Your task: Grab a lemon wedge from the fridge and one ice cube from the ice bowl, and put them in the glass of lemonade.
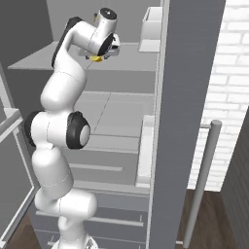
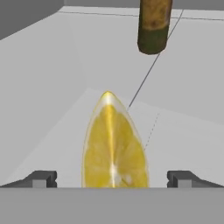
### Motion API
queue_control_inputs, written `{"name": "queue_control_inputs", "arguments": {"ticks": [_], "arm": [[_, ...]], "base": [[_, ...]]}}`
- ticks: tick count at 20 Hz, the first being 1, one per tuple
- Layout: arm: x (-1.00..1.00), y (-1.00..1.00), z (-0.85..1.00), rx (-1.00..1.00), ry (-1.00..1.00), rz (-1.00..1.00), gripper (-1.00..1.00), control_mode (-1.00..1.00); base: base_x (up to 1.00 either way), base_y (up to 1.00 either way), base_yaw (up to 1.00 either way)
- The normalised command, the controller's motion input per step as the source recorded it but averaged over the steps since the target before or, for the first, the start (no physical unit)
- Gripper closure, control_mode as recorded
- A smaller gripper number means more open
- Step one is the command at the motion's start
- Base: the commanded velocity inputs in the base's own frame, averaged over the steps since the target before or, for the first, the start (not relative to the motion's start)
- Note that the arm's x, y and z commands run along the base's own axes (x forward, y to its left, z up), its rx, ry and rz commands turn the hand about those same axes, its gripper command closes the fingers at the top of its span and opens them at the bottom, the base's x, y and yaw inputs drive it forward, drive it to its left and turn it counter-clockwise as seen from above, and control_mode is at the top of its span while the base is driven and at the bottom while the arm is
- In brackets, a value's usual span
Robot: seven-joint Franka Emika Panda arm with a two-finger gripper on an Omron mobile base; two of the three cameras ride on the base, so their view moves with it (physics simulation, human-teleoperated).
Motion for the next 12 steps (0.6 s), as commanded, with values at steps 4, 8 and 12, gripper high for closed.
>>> {"name": "queue_control_inputs", "arguments": {"ticks": [4,8,12], "arm": [[0.00,0.09,0.00,0.00,0.00,0.00,1.00,-1.00],[0.00,0.06,0.00,0.00,0.00,0.00,1.00,-1.00],[-0.13,0.00,-0.02,0.00,0.00,0.00,1.00,-1.00]], "base": [[0.00,0.00,0.00],[0.00,0.00,0.00],[0.00,0.00,0.00]]}}
